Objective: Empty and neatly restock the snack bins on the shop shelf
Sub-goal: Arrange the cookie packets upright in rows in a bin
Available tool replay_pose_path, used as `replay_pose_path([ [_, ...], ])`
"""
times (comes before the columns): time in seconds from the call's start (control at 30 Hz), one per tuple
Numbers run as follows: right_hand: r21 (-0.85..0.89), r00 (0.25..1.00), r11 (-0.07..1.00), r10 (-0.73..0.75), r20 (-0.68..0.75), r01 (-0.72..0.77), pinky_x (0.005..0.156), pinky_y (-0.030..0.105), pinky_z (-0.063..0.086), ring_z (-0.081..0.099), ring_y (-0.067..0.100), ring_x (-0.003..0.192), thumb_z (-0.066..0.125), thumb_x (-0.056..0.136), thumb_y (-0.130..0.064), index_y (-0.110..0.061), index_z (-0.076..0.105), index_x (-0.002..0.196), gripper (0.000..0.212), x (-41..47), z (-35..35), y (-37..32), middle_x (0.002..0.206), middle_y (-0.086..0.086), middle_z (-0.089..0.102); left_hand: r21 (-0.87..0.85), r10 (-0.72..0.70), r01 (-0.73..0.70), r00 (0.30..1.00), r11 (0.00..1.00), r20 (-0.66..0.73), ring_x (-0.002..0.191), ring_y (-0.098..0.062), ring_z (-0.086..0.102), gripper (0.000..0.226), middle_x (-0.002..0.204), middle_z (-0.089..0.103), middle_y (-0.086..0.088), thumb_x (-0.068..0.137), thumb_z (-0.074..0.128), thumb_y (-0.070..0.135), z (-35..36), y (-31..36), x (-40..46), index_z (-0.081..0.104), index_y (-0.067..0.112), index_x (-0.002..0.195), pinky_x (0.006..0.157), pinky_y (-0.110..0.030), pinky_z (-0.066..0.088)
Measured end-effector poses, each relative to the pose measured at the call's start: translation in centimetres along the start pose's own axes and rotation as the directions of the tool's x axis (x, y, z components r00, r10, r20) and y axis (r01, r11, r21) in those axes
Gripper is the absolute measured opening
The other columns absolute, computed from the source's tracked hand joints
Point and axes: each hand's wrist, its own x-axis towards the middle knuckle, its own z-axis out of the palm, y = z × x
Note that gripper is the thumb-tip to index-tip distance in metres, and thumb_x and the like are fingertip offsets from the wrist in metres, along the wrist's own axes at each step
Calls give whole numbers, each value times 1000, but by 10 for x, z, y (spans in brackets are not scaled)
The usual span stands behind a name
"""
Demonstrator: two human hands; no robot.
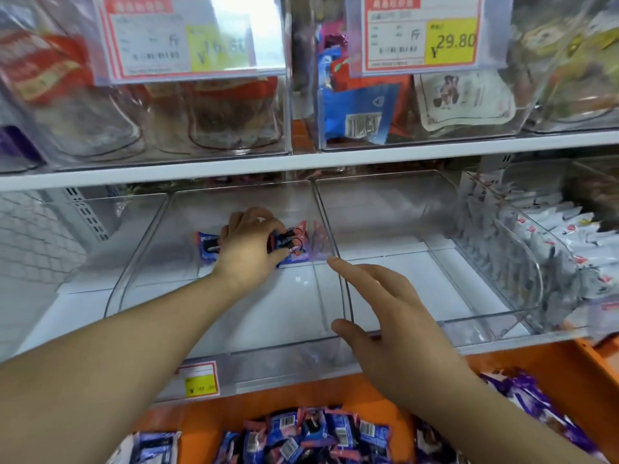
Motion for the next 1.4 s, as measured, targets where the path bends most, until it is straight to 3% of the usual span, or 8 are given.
replay_pose_path([
  [0.1, 8, 1000, 1000, 6, 29, -7, 86, -1, 30, 21, -2, 144, 64, 100, -45, -74, 12, 148, 76, 0, -4, -3, 160, -24, 18, -139, 36, -39, 999, 990, -30, 115, -29, 57, 27, 117, 64, 1, 83, 81, 25, -32, 5, -20, 74, 25, 109, 97, -37, 45],
  [0.2, -9, 999, 999, -33, -31, 33, 114, 24, 35, 22, 10, 151, 70, 96, -43, -68, 24, 151, 76, -8, -12, -8, 161, -12, 26, -319, 74, -96, 994, 943, -82, 111, -15, 58, 21, 113, 64, 5, 87, 79, 22, -79, 26, -69, 75, 26, 108, 98, -26, 42],
  [0.4, 158, 981, 968, -188, -48, 194, 93, 21, 48, 56, 10, 116, 75, 90, -15, -36, 57, 138, 55, -53, -12, -43, 127, -8, 47, -536, 91, -60, 995, 842, 31, 92, -15, 63, 15, 108, 60, 9, 93, 69, 12, -140, 54, -200, 72, 23, 104, 71, -18, 47],
  [0.53, 76, 944, 983, -180, 278, 166, 93, 20, 48, 56, 4, 109, 74, 90, -18, -35, 56, 139, 55, -82, 36, -32, 126, -12, 49, -485, 52, 101, 955, 869, 292, 92, -6, 61, 19, 107, 56, 18, 90, 68, 26, -88, 30, -274, 68, 28, 110, 77, -17, 44],
  [0.7, -179, 798, 982, 67, 599, 52, 112, 39, 46, 49, 22, 139, 67, 95, -25, -33, 43, 155, 65, -97, 112, 30, 153, -1, 46, -283, -43, 297, 755, 912, 654, 122, -9, 54, 42, 141, 49, 15, 101, 64, 42, -15, 9, -321, 54, 33, 140, 102, -30, 47],
  [0.93, -231, 798, 973, 146, 584, -9, 116, 38, 44, 44, 21, 144, 70, 93, -17, -31, 50, 153, 64, -92, 196, 73, 156, -8, 47, -341, 49, 310, 672, 888, 739, 147, -8, 37, 66, 161, 34, 21, 96, 62, 1, 68, -13, -339, 49, 37, 150, 115, -22, 34],
  [1.27, -329, 877, 939, 76, 474, 96, 96, 40, 49, 50, 23, 114, 73, 94, -30, -25, 77, 112, 19, -103, 229, 93, 120, -7, 66, -275, 50, 205, 712, 939, 701, 134, -13, 51, 40, 146, 56, 12, 101, 67, 28, 82, -11, -338, 61, 30, 140, 110, -34, 44],
  [1.4, -199, 821, 963, 262, 507, -184, 60, 28, 45, 56, 15, 74, 64, 103, -32, -18, 65, 94, 17, -88, 197, 66, 89, 2, 66, -311, -129, 458, 707, 833, 695, 113, -10, 61, 24, 128, 64, 15, 103, 63, 36, 53, -12, -334, 70, 31, 126, 95, -33, 52],
])
